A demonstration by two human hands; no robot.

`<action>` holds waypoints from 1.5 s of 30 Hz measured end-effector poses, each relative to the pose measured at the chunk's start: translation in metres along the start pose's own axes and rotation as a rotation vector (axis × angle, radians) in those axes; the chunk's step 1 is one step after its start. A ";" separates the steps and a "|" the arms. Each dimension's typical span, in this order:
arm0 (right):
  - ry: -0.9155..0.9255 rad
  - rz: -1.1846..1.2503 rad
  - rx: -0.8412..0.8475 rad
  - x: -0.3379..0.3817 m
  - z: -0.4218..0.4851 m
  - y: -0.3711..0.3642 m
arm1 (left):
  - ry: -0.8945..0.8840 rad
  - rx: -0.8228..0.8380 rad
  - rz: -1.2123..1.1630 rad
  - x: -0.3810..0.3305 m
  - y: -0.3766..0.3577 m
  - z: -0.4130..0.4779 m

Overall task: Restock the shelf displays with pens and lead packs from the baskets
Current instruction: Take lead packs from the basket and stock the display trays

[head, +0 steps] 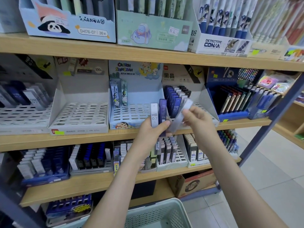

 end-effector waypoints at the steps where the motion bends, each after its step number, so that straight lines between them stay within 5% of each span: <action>1: 0.019 0.003 -0.065 -0.002 0.003 0.008 | 0.004 -0.020 -0.046 0.001 0.000 0.001; 6: 0.144 -0.112 -0.249 -0.006 0.014 0.034 | -0.007 -0.142 -0.119 0.005 0.007 0.008; 20: 0.176 -0.521 0.120 -0.008 0.041 0.032 | 0.042 -0.042 -0.073 0.006 -0.004 0.011; 29: 0.152 -0.597 0.099 -0.019 0.036 0.028 | 0.034 0.029 -0.070 0.005 -0.011 0.007; 35: 0.257 -0.493 -0.138 -0.004 0.008 0.028 | 0.040 0.091 -0.032 0.004 -0.010 0.006; 40: 0.085 -0.330 0.060 0.005 -0.010 -0.003 | 0.063 0.273 0.006 0.003 -0.018 0.000; 45: -0.027 -0.079 0.073 0.006 -0.013 -0.001 | 0.070 0.327 0.020 0.006 -0.020 -0.002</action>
Point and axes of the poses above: each hand's wrist, its own z-axis towards the middle knuckle, its own y-axis out of the back of the hand, x = y × z, the point moved 2 cm from there along z, towards the middle knuckle, and after that the axes turned 9 degrees about y, right-handed, at the moved point
